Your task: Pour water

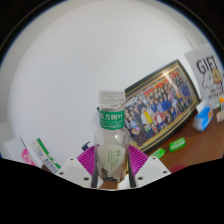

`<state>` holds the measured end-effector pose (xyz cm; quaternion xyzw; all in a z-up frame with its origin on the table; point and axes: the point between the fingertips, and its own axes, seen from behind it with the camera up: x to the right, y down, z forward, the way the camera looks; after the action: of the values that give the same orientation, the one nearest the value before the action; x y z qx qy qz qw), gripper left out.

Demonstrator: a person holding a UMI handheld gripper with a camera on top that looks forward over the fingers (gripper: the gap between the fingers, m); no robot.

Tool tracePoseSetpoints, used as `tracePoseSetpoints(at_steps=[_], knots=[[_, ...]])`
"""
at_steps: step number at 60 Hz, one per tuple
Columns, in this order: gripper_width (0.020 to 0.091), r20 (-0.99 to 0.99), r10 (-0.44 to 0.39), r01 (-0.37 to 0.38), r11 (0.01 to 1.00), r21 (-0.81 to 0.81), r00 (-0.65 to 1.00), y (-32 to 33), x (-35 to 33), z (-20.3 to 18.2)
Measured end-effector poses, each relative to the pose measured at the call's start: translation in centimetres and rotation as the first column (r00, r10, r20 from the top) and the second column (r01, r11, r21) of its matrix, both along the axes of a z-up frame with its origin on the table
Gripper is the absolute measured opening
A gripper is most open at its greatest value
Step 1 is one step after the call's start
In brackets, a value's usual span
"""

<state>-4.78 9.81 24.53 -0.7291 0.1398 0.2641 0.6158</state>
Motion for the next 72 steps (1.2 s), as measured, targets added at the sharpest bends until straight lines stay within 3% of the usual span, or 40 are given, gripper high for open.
tracePoseSetpoints(at_steps=[5, 14, 28, 38, 44, 55, 63, 72], knots=[[0.0429, 0.241, -0.07, 0.065, 0.997, 0.028, 0.968, 0.4, 4.1, -1.2], [0.0427, 0.511, -0.094, 0.104, 0.995, 0.009, 0.854, 1.1, 8.8, -6.1], [0.0428, 0.592, -0.064, 0.126, 0.99, -0.063, 0.803, 1.3, 11.5, -13.7], [0.0431, 0.616, -0.056, 0.146, 0.984, -0.097, 0.785, 0.8, 12.8, -17.2], [0.044, 0.591, -0.075, 0.147, 0.986, -0.075, 0.803, 0.6, 13.0, -17.3], [0.0565, 0.568, -0.067, 0.147, 0.984, -0.097, 0.82, 0.5, 13.3, -17.6], [0.0869, 0.555, -0.041, 0.174, 0.967, -0.188, 0.831, -1.1, 13.4, -18.0], [0.0855, 0.551, -0.032, 0.204, 0.946, -0.254, 0.834, -4.8, 12.7, -16.0]])
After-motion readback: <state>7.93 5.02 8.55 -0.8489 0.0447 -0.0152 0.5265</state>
